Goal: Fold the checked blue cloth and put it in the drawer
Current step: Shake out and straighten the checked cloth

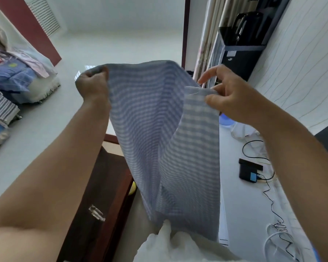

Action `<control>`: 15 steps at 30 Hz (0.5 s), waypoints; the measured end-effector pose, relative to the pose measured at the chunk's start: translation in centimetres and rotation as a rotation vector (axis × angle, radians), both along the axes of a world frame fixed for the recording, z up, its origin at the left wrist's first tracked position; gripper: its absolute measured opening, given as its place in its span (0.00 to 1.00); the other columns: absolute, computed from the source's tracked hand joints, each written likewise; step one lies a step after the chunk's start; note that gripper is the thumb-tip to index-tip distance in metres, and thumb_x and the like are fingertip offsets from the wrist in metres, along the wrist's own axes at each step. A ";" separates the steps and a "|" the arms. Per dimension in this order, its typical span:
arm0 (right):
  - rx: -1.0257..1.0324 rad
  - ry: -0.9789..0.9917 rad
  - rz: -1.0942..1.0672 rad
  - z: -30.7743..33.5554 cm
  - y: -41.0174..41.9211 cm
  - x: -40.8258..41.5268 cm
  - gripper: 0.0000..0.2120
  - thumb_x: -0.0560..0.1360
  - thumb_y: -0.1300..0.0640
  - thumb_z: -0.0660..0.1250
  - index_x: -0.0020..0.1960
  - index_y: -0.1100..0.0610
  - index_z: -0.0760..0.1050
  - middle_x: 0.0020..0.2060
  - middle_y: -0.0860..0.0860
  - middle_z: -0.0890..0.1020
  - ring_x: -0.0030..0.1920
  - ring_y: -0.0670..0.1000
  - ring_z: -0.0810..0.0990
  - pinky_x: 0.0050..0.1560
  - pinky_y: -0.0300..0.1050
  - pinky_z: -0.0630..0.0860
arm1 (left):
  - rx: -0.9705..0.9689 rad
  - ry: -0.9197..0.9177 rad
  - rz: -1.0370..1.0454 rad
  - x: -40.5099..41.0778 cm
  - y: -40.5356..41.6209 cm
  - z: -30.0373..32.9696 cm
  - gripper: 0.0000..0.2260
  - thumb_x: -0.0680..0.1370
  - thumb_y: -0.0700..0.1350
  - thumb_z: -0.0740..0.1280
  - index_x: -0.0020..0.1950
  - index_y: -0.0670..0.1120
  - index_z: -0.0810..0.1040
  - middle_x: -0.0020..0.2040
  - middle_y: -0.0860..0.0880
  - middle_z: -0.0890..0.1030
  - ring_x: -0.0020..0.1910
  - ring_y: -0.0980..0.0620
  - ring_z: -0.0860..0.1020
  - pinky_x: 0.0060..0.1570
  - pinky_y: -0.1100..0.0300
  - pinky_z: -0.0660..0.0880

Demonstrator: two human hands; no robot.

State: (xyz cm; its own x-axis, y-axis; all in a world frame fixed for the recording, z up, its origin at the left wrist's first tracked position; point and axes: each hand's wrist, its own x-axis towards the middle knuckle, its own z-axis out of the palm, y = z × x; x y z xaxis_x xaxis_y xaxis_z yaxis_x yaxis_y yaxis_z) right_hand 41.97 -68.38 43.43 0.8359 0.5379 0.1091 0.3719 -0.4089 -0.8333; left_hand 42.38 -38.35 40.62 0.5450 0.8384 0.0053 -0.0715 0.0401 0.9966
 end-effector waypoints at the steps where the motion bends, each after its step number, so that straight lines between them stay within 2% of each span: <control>1: 0.005 0.011 -0.062 -0.3 -0.2 0.4 0.14 0.74 0.68 0.60 0.55 0.52 0.71 0.27 0.53 0.72 0.26 0.47 0.69 0.30 0.43 0.71 | -0.030 0.023 -0.024 -0.2 -0.4 -0.1 0.06 0.69 0.35 0.70 0.42 0.44 0.83 0.37 0.49 0.79 0.35 0.55 0.76 0.36 0.68 0.74; 4: 0.093 0.053 -0.148 -1.2 1.2 0.1 0.12 0.74 0.68 0.59 0.47 0.52 0.76 0.25 0.49 0.73 0.25 0.46 0.73 0.29 0.43 0.76 | -0.150 0.084 -0.279 -1.5 -4.7 -1.0 0.05 0.70 0.35 0.73 0.43 0.44 0.82 0.39 0.47 0.82 0.35 0.52 0.80 0.32 0.66 0.76; 7: 0.061 0.025 -0.054 -2.3 4.2 -0.9 0.11 0.75 0.65 0.61 0.45 0.52 0.78 0.36 0.58 0.80 0.35 0.57 0.80 0.40 0.50 0.82 | -0.158 0.136 -0.580 -3.1 -9.7 -1.4 0.07 0.72 0.39 0.73 0.49 0.41 0.83 0.44 0.43 0.84 0.41 0.47 0.83 0.38 0.58 0.79; 10: 0.044 0.102 0.024 -2.9 4.8 -0.4 0.10 0.73 0.64 0.66 0.49 0.51 0.79 0.46 0.61 0.83 0.46 0.63 0.82 0.50 0.61 0.79 | -0.145 0.116 -0.671 -4.0 -11.0 -1.5 0.07 0.71 0.36 0.73 0.49 0.39 0.84 0.42 0.41 0.84 0.40 0.46 0.82 0.37 0.58 0.79; 11: 0.047 0.166 0.070 -3.0 4.5 -0.1 0.13 0.71 0.66 0.66 0.52 0.53 0.78 0.48 0.60 0.83 0.48 0.61 0.82 0.53 0.61 0.78 | -0.133 0.115 -0.679 -4.2 -10.9 -1.4 0.06 0.71 0.37 0.73 0.48 0.41 0.84 0.41 0.42 0.84 0.39 0.47 0.82 0.36 0.59 0.78; 13: 0.033 0.248 0.169 -3.4 4.1 0.0 0.18 0.69 0.68 0.66 0.57 0.56 0.76 0.52 0.57 0.83 0.53 0.55 0.83 0.58 0.53 0.78 | -0.139 0.111 -0.690 -4.5 -10.3 -1.6 0.04 0.73 0.39 0.72 0.46 0.42 0.84 0.39 0.45 0.84 0.38 0.50 0.83 0.36 0.59 0.79; 15: 0.048 0.207 0.172 -4.0 4.3 0.0 0.16 0.71 0.68 0.68 0.56 0.56 0.76 0.51 0.55 0.84 0.53 0.51 0.83 0.59 0.49 0.78 | -0.175 0.098 -0.729 -4.7 -9.7 -2.1 0.06 0.74 0.40 0.71 0.50 0.40 0.84 0.42 0.43 0.85 0.42 0.48 0.83 0.44 0.55 0.81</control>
